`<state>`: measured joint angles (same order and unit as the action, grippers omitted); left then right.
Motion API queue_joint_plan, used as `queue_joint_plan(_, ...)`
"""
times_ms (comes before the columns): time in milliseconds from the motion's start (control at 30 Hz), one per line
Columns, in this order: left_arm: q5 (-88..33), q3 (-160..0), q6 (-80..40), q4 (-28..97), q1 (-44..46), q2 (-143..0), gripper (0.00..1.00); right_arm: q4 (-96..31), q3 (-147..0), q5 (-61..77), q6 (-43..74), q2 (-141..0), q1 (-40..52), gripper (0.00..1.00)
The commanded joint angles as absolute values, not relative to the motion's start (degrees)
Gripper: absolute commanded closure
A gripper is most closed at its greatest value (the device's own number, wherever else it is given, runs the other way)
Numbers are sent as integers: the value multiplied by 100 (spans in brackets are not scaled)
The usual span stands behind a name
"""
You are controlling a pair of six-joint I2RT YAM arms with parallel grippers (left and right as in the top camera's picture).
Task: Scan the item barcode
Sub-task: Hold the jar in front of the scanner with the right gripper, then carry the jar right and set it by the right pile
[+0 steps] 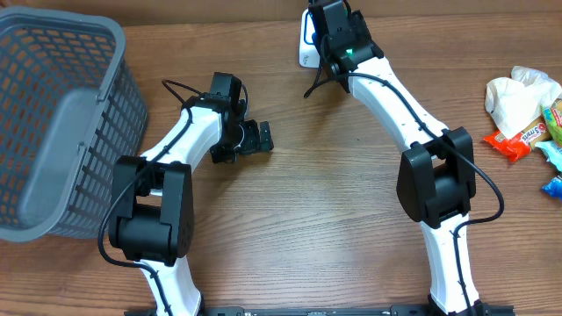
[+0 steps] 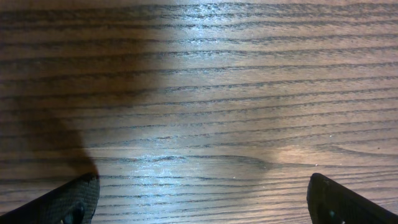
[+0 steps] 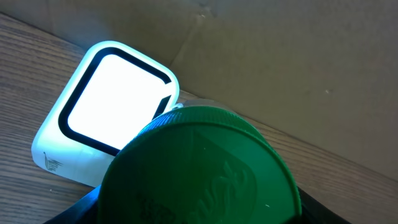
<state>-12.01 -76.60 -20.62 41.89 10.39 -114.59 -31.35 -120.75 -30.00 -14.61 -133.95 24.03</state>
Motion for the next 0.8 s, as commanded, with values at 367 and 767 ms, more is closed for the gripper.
queue_joint_plan(367,-1310,-7559,-2036,4174,1020,-11646,0,-3183,-12381,-3146,-1199,-13196,2394,75)
queue_joint_plan(767,-1310,-7559,-2032,4182,1020,-11646,0,-4919,-12514,-3079,681,-11828,1831,87)
